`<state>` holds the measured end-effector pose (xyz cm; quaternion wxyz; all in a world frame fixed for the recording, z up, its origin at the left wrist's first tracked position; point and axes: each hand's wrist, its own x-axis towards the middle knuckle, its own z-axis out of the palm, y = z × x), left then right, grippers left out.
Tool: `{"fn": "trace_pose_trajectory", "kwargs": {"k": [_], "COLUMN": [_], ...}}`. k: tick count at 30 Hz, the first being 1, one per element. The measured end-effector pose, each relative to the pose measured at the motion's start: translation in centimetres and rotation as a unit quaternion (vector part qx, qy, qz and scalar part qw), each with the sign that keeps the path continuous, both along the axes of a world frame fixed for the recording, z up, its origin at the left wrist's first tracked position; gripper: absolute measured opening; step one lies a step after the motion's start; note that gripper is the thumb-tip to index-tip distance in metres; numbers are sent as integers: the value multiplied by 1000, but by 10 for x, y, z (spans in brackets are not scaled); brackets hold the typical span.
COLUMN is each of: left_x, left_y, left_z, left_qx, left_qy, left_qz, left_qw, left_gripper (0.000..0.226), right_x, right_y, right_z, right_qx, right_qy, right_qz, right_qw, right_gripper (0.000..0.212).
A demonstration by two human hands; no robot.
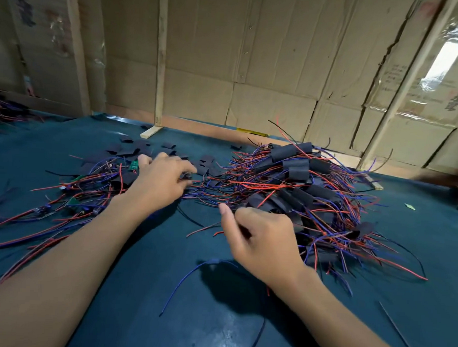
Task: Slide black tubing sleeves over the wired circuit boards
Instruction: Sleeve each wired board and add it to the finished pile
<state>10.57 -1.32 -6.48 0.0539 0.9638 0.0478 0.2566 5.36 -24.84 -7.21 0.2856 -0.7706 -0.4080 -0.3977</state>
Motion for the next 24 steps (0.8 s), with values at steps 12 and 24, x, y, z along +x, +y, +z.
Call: {"fn": "trace_pose_trajectory", "kwargs": {"k": [12,24], "left_x": [-27,-35], "left_y": [-14,-62], "left_z": [32,26], "left_qx": [-453,-664], "left_qy": [-280,-41], "left_qz": [-160,-404], "left_qw": [831,628], "left_gripper": [22,17], "right_x": [22,21], "right_y": [-15,-3], "right_z": [-4,-2], "right_qx": [154,211], "right_qy": [204,377], "right_qz": [32,170], "right_qw": [966,886], "right_gripper": [56,62]}}
